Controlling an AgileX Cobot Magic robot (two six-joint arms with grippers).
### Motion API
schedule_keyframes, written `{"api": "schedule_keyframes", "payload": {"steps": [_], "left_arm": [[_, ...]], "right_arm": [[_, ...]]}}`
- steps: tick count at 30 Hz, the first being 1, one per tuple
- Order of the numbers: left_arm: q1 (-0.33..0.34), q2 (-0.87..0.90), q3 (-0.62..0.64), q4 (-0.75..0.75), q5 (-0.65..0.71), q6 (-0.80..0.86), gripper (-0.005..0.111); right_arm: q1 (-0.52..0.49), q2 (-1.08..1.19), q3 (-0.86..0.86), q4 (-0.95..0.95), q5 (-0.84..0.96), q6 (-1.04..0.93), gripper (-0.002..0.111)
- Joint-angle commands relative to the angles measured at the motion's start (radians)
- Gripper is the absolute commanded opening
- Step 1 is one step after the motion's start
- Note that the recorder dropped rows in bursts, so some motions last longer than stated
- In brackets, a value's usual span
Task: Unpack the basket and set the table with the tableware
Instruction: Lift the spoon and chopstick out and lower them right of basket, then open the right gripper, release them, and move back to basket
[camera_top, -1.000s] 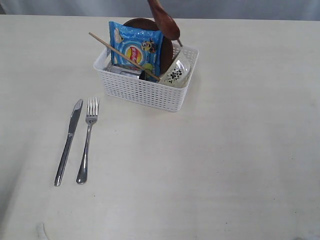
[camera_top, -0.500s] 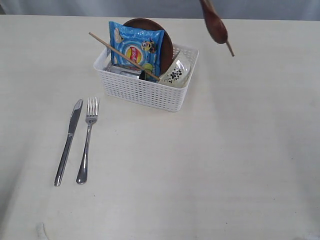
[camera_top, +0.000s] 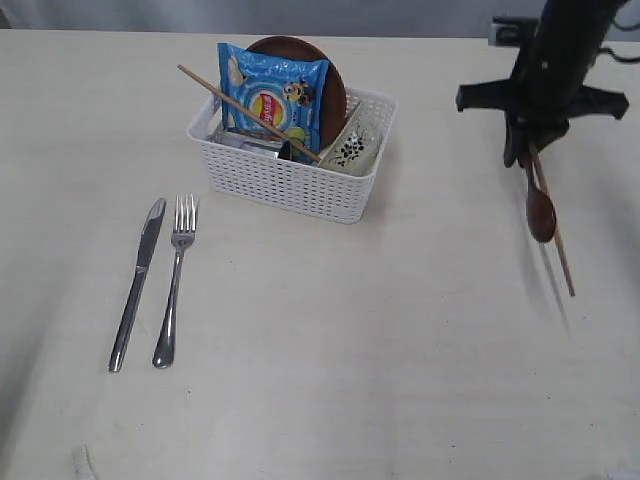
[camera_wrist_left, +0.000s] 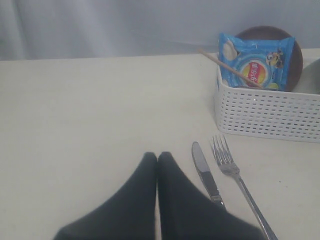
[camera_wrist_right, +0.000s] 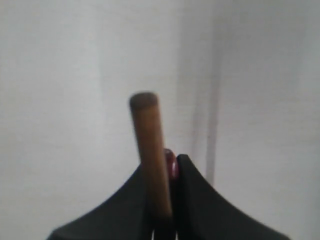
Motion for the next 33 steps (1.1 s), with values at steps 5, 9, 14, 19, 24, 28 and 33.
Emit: {"api": "schedule_keyframes", "payload": {"steps": [5,9,14,19,24,28,33], "left_arm": [[-0.005,-0.003,0.003,0.009,-0.011,-0.004,0.0],[-0.005,-0.003,0.003,0.009,-0.011,-0.004,0.0],[-0.005,-0.003,0.003,0.009,-0.011,-0.004,0.0],[-0.005,-0.003,0.003,0.009,-0.011,-0.004,0.0],[-0.005,-0.003,0.003,0.009,-0.011,-0.004,0.0],[-0.005,-0.003,0.003,0.009,-0.011,-0.004,0.0],[-0.005,-0.003,0.003,0.009,-0.011,-0.004,0.0]], "right_arm": [[-0.065,0.051,0.128,0.034,-0.239,-0.065,-0.001],[-0.057,0.079,0.128,0.036,-0.3,-0.067,0.0],[-0.054,0.092,0.128,0.036,-0.369,-0.067,0.0],[-0.054,0.104,0.128,0.036,-0.392,-0.084,0.014],[-0.054,0.11,0.128,0.036,-0.395,-0.092,0.041],[-0.054,0.106,0.128,0.036,-0.403,-0.092,0.042],[-0.054,0.072,0.126,0.034,-0.392,-0.106,0.042]]}}
